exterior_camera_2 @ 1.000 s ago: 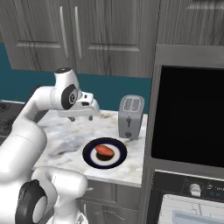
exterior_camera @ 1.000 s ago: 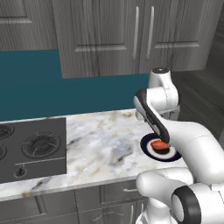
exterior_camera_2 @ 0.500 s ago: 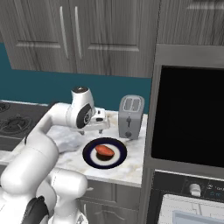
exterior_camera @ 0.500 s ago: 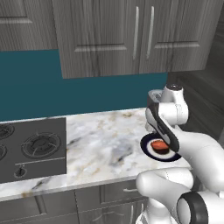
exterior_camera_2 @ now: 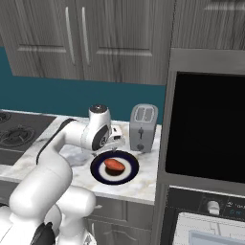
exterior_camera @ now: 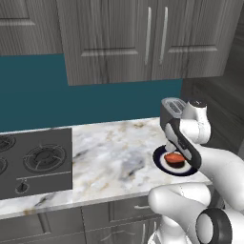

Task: Place the sweet potato on the bottom rack of the oven.

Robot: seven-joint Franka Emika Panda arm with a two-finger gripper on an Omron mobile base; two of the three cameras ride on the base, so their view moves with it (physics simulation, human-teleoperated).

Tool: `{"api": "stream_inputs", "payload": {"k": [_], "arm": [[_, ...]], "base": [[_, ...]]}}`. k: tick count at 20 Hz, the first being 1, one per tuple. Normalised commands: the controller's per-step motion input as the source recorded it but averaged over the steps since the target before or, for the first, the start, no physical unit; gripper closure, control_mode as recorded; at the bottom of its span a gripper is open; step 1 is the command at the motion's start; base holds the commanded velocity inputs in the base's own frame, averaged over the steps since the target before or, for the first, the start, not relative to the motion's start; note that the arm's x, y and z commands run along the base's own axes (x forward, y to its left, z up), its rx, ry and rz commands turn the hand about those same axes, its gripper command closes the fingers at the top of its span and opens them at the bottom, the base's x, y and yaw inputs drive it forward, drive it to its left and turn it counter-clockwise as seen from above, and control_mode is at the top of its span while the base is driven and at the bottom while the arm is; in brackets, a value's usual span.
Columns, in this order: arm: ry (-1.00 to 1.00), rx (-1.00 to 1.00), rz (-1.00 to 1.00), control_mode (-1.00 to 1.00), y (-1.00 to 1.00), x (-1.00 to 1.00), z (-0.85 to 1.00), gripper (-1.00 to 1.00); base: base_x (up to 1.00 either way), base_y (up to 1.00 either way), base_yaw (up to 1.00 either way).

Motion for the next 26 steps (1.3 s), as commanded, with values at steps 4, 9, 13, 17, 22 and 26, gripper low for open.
{"api": "stream_inputs", "payload": {"k": [4, 9, 13, 17, 22, 26], "arm": [[0.05, -0.02, 0.09, -1.0, 0.0, 0.07, -0.44, -1.0], [0.0, 0.0, 0.13, -1.0, -0.12, 0.09, -0.29, -1.0], [0.0, 0.03, 0.35, -1.0, -0.27, 0.01, -0.02, -1.0], [0.05, -0.01, 0.39, -1.0, -0.04, 0.08, 0.0, -1.0], [0.01, 0.11, 0.41, -1.0, 0.01, 0.13, 0.0, -1.0], [-0.04, 0.06, 0.23, -1.0, 0.16, 0.17, -0.15, -1.0]], "base": [[0.0, 0.0, 0.0], [0.0, 0.0, 0.0], [0.0, 0.0, 0.0], [0.0, 0.0, 0.0], [0.0, 0.0, 0.0], [0.0, 0.0, 0.0]]}}
